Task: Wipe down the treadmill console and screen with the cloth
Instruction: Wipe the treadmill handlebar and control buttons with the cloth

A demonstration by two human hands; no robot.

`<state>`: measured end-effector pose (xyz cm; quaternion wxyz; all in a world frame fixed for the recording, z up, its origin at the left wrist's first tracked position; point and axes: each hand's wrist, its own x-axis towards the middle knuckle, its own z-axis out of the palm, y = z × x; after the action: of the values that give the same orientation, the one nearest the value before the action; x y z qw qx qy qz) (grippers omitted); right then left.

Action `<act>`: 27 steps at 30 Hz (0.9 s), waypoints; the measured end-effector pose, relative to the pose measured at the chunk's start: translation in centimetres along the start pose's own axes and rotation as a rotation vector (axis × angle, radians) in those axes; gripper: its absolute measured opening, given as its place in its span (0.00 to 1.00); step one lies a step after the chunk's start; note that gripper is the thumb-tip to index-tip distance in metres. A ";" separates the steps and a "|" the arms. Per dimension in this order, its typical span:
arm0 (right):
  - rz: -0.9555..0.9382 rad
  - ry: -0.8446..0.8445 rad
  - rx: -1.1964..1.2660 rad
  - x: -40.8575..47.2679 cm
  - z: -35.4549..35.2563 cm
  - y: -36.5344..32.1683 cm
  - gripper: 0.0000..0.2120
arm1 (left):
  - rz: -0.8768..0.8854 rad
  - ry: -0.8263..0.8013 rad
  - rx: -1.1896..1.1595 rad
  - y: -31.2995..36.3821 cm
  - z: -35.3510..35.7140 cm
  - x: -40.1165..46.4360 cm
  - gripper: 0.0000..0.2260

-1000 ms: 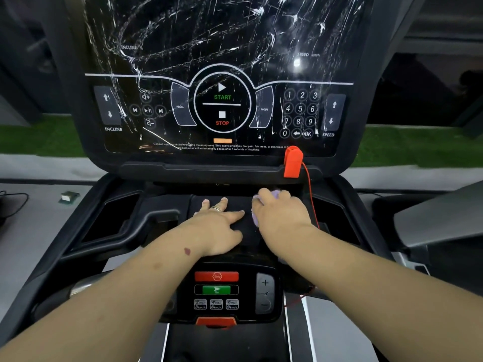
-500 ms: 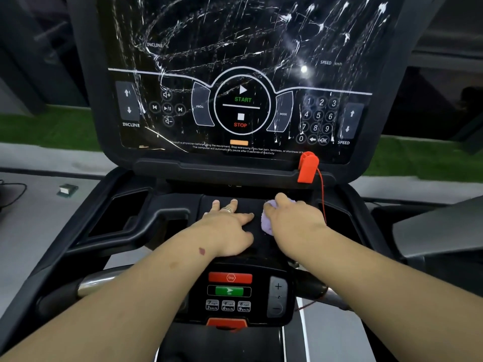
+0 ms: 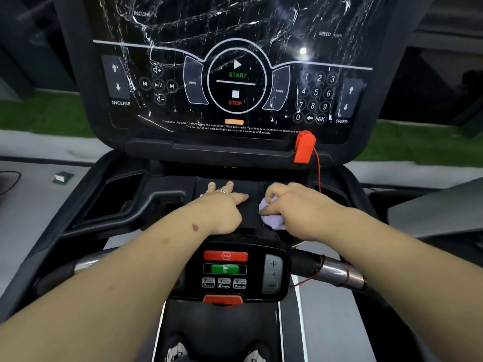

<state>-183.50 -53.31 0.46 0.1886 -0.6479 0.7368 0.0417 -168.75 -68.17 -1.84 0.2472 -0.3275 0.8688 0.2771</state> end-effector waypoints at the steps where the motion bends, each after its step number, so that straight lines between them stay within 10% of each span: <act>1: -0.014 0.022 -0.007 -0.1 0.4 0.1 0.17 | 0.001 0.002 -0.001 0.0 0.0 0.1 0.36; 11: 0.333 0.335 0.307 -1.2 1.2 2.0 0.19 | -0.034 0.002 0.014 0.0 0.3 0.7 0.39; 18: 0.017 0.208 0.189 0.2 2.4 1.2 0.24 | -0.011 0.018 0.030 0.1 0.2 0.2 0.36; 23: 0.382 0.279 0.058 -0.2 3.3 2.8 0.20 | -0.039 -0.001 0.020 0.1 0.2 0.7 0.39; 27: 0.236 0.316 0.218 2.1 4.6 -0.3 0.15 | -0.013 0.016 0.025 0.1 0.2 0.2 0.37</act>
<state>-182.36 -53.89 -4.41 0.1333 -0.5315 0.8281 -0.1184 -168.93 -68.03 -2.11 0.2461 -0.3322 0.8721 0.2619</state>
